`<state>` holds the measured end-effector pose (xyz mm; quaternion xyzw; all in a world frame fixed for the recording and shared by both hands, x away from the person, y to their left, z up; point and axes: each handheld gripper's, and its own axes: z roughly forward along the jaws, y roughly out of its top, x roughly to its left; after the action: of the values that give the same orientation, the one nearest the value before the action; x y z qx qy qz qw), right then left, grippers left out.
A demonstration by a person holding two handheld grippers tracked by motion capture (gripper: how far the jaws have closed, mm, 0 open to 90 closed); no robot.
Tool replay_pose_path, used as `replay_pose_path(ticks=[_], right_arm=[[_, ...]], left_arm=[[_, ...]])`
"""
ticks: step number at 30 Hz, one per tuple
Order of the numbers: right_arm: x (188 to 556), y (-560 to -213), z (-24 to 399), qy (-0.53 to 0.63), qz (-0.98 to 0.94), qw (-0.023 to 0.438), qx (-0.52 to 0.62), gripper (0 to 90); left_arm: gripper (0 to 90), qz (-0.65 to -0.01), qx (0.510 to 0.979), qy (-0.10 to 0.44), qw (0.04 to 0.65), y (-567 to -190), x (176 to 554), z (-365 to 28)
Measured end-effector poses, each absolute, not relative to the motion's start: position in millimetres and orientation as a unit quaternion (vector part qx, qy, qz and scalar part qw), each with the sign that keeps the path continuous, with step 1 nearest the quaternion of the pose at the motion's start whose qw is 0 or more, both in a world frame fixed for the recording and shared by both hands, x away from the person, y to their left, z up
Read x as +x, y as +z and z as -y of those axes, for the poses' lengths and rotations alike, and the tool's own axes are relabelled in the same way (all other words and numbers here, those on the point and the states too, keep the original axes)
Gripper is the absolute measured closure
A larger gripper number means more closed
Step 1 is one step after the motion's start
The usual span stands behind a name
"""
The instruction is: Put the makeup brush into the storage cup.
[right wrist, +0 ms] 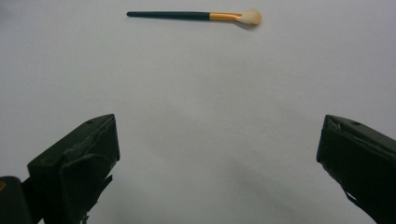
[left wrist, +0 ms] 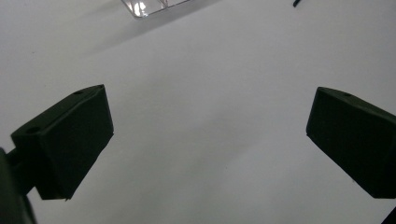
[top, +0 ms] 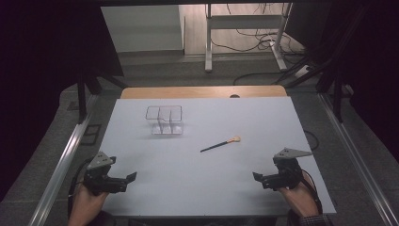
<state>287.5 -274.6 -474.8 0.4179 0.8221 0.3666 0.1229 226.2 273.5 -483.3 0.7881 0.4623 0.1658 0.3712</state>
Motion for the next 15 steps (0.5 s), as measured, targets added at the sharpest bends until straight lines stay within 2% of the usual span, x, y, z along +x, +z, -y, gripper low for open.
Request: replay_pose_path(ticks=[15], right_arm=[[288.5,-478.4,274.6,0.359,-0.825,0.113,0.422,0.0]], left_arm=[[0.8,-0.466,0.792,0.155,0.363,-485.9,228.7,-272.2]])
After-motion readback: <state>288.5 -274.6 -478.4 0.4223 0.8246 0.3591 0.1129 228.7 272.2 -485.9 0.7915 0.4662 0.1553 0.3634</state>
